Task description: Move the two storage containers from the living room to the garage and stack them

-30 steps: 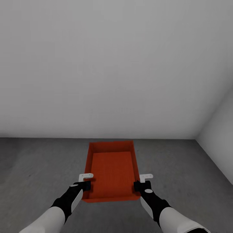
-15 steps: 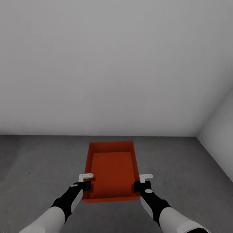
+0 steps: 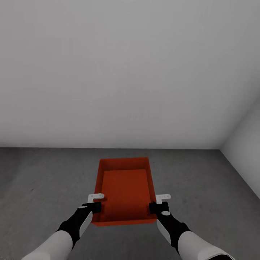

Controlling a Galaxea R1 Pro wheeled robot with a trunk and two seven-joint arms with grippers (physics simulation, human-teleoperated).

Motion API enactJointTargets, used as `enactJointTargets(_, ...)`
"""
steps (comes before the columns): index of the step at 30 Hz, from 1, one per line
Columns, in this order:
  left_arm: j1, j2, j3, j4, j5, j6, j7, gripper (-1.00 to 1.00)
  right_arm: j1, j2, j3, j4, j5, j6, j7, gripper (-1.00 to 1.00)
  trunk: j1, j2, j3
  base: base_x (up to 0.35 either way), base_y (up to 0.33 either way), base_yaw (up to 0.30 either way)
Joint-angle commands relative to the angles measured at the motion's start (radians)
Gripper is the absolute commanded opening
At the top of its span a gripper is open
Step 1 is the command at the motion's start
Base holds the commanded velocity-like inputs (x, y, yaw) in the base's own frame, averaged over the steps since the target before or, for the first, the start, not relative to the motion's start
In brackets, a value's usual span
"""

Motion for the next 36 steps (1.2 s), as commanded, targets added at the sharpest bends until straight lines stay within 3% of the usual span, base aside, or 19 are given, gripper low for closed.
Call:
enactJointTargets(1, 0.000, 0.024, 0.001, -0.005, -0.016, 0.007, 0.011, -1.00, -0.002, -0.001, -0.025, 0.002, -0.010, -0.005, -0.012, -1.00, 0.004, -0.008, -0.006, 0.000, 0.000, 0.000)
enactJointTargets(18, 0.000, 0.024, 0.001, -0.006, -0.016, 0.007, 0.011, -1.00, -0.002, -0.001, -0.024, 0.002, -0.010, -0.009, -0.012, -1.00, 0.069, -0.127, -0.086, 0.000, 0.000, 0.000)
enactJointTargets(36, 0.000, 0.024, 0.001, -0.007, -0.016, 0.007, 0.011, -1.00, -0.002, -0.001, -0.024, 0.002, -0.010, -0.005, -0.011, -1.00, 0.069, -0.127, -0.100, 0.000, 0.000, 0.000)
